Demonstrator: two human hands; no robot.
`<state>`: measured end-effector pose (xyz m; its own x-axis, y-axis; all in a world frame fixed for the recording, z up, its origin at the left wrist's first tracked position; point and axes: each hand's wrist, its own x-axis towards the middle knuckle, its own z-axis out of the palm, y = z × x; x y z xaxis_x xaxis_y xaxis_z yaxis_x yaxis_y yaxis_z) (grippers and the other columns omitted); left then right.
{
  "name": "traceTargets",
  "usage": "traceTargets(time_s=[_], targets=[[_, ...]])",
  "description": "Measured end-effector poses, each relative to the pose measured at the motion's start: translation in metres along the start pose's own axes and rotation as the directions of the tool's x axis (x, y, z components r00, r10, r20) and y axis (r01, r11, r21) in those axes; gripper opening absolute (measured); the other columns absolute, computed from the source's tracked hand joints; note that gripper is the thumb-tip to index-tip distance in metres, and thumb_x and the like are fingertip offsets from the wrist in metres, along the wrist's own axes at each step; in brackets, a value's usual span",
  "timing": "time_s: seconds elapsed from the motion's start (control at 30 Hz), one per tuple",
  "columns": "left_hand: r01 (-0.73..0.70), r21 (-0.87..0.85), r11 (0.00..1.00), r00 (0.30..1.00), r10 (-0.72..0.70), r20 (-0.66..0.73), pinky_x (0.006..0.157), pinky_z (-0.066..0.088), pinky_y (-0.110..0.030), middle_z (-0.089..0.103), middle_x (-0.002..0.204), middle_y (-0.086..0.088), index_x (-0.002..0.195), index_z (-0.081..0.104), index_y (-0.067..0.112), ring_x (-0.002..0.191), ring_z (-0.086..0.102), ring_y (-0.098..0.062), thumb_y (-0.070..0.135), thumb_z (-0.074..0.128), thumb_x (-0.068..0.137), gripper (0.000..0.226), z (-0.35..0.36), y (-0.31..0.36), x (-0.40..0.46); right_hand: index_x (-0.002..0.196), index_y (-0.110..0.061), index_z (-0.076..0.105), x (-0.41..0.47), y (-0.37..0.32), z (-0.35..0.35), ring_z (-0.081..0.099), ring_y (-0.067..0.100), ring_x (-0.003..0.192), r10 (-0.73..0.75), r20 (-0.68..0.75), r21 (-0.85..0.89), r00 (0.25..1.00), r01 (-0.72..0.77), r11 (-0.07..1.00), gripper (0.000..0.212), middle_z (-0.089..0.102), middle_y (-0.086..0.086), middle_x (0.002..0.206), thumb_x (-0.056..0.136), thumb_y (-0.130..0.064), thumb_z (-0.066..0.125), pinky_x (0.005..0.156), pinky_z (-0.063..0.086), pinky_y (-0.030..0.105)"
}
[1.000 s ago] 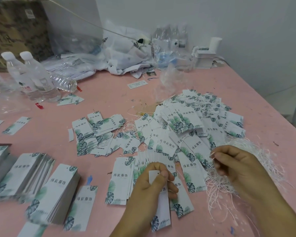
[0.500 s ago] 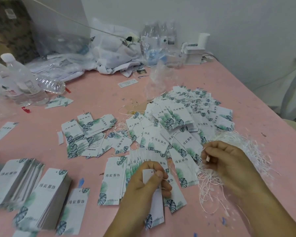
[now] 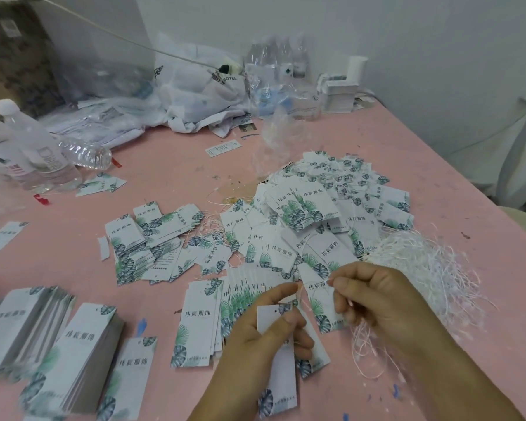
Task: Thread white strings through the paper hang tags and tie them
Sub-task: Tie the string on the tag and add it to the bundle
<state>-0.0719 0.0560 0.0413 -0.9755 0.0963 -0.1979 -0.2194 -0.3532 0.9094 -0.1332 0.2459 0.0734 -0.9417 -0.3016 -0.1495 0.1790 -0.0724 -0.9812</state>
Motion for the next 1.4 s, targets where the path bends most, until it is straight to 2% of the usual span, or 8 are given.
traceTargets(time_s=[0.13,0.27,0.67,0.93,1.03,1.13,1.2,1.4], targets=[[0.051,-0.102,0.994,0.995,-0.041,0.091,0.063,0.057,-0.038,0.067,0.081,-0.023,0.127,0.064,0.027,0.068,0.068,-0.033,0.021,0.072,0.078,0.050,0.002,0.005,-0.002,0.081,-0.013,0.075,-0.004,0.010,0.020,0.052,0.013,0.046,-0.022,0.111,-0.044,0.994,0.027,0.999,0.017,0.061,0.010,0.055,0.072,-0.028,0.075,0.044,0.041,0.019],[0.082,-0.073,0.994,0.992,-0.075,0.100,0.058,0.056,-0.035,0.066,0.078,-0.023,0.109,0.069,0.009,0.063,0.067,-0.030,0.013,0.068,0.078,0.031,0.002,0.006,-0.002,0.078,-0.014,0.074,-0.007,0.012,0.025,0.052,0.010,0.048,-0.055,0.152,-0.097,0.987,0.070,0.993,0.018,0.063,0.010,0.056,0.073,-0.031,0.073,0.045,0.040,0.018],[0.103,-0.033,0.994,0.941,-0.087,0.327,0.069,0.053,-0.033,0.063,0.098,-0.022,0.089,0.073,0.015,0.078,0.061,-0.029,0.033,0.076,0.083,0.020,-0.009,0.015,-0.003,0.072,-0.012,0.067,0.001,0.011,0.005,0.047,0.012,0.049,-0.142,-0.093,-0.118,0.985,0.131,0.984,0.017,0.056,0.004,0.055,0.071,-0.030,0.068,0.046,0.041,0.018],[0.081,-0.026,0.996,0.975,-0.074,0.210,0.068,0.050,-0.036,0.065,0.095,-0.022,0.089,0.070,0.015,0.068,0.061,-0.027,0.036,0.075,0.083,0.021,-0.017,0.013,0.000,0.065,-0.018,0.064,0.006,0.012,-0.007,0.049,0.013,0.053,-0.159,-0.374,-0.059,0.914,0.148,0.987,0.013,0.060,0.004,0.060,0.067,-0.030,0.059,0.055,0.042,0.031],[0.085,-0.022,0.996,0.984,-0.081,0.156,0.069,0.048,-0.035,0.066,0.093,-0.024,0.088,0.070,0.015,0.065,0.059,-0.026,0.038,0.076,0.081,0.024,-0.017,0.012,0.000,0.072,-0.022,0.065,0.003,0.014,-0.003,0.057,0.010,0.062,-0.172,-0.394,-0.285,0.903,0.057,0.957,0.012,0.067,-0.001,0.070,0.081,-0.015,0.060,0.060,0.045,0.029],[0.086,0.026,0.996,0.987,-0.088,0.131,0.064,0.052,-0.034,0.068,0.085,-0.021,0.088,0.070,0.013,0.065,0.062,-0.027,0.032,0.073,0.084,0.019,-0.015,0.013,0.000,0.107,-0.046,0.057,-0.007,0.013,0.011,0.052,-0.013,0.107,-0.333,-0.231,-0.610,0.914,0.130,0.781,0.035,0.059,-0.028,0.116,0.085,-0.020,0.064,0.081,0.039,0.016],[0.101,0.039,0.994,0.985,-0.106,0.136,0.060,0.054,-0.031,0.068,0.079,-0.019,0.086,0.071,0.013,0.062,0.063,-0.025,0.025,0.068,0.086,0.013,-0.012,0.013,0.000,0.122,-0.043,0.055,-0.013,0.013,0.025,0.044,-0.008,0.127,-0.382,0.028,-0.569,0.924,0.329,0.754,0.043,0.053,-0.028,0.131,0.082,-0.029,0.063,0.096,0.038,0.017],[0.158,0.073,0.985,0.985,-0.162,0.053,0.069,0.054,-0.038,0.067,0.079,-0.022,0.100,0.069,0.004,0.066,0.064,-0.028,0.020,0.069,0.091,0.019,-0.011,0.013,-0.001,0.117,-0.034,0.069,-0.012,0.027,0.038,0.059,0.011,0.117,-0.439,0.314,-0.506,0.842,0.539,0.673,0.037,0.061,-0.017,0.121,0.087,-0.014,0.063,0.095,0.047,0.019]])
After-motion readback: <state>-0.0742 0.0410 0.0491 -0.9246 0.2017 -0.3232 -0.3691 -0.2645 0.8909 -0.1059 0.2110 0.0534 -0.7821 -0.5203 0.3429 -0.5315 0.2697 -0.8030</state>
